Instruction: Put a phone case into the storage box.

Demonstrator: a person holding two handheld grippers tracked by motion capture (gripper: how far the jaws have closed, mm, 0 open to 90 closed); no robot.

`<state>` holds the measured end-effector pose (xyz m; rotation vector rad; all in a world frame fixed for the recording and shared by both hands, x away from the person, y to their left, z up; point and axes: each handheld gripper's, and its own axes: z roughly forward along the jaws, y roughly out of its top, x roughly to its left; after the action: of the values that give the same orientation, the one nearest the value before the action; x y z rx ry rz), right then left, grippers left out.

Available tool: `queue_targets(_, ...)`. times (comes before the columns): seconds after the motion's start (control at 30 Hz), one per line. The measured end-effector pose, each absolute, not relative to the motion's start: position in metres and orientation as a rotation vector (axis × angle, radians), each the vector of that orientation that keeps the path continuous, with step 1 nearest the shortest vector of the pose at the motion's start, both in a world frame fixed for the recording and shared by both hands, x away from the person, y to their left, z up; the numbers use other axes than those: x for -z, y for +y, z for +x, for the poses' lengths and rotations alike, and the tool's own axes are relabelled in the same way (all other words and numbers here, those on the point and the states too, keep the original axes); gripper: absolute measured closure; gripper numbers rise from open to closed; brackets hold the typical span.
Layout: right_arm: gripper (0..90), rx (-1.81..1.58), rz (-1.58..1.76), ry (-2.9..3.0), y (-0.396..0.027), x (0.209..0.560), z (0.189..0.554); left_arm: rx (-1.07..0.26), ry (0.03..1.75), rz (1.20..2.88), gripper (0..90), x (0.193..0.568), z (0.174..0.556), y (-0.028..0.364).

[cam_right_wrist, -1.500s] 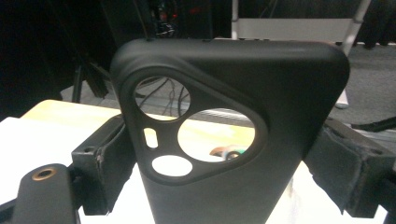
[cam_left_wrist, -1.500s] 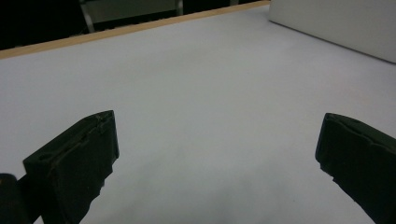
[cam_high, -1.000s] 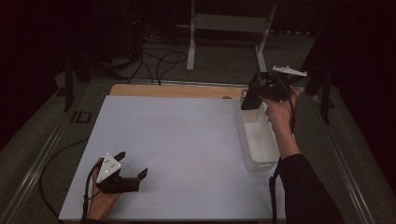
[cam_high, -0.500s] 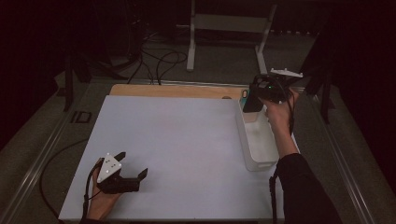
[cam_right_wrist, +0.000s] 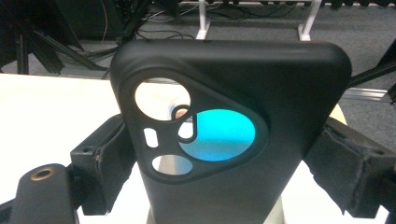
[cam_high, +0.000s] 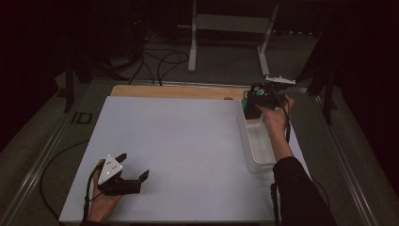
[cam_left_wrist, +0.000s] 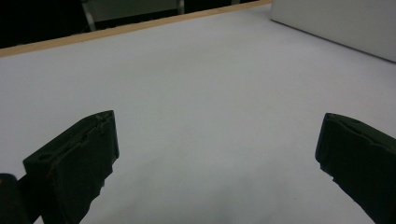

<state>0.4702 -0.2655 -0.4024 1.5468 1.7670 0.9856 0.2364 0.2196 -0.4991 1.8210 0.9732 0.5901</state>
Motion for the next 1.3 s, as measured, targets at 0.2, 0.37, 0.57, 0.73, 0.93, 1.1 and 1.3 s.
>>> queue_targets(0.2,13.3,-0.923,1.539,1.784,-0.26,0.414,0.474,-0.591,0.974,1.822,0.2,0.499,0.236,0.219)
queue_targets(0.37,13.1,-0.904,1.564,1.79,-0.259,0.424,0.479,-0.59,0.976,1.823,0.2,0.499,0.236,0.22)
queue_targets(0.57,13.1,-0.861,1.59,1.795,-0.257,0.434,0.484,-0.589,0.978,1.819,0.2,0.499,0.236,0.22)
queue_targets(0.73,12.9,-0.843,1.58,1.801,-0.256,0.439,0.487,-0.589,0.978,1.819,0.2,0.499,0.236,0.22)
queue_targets(0.93,12.5,-0.848,1.569,1.8,-0.256,0.441,0.49,-0.59,0.98,1.82,0.2,0.499,0.236,0.22)
queue_targets(1.1,10.0,-0.854,1.56,1.826,-0.256,0.443,0.493,-0.588,0.982,1.816,0.2,0.499,0.236,0.22)
queue_targets(1.3,8.5,-0.854,1.595,1.836,-0.261,0.444,0.494,-0.585,0.979,1.823,0.2,0.499,0.237,0.22)
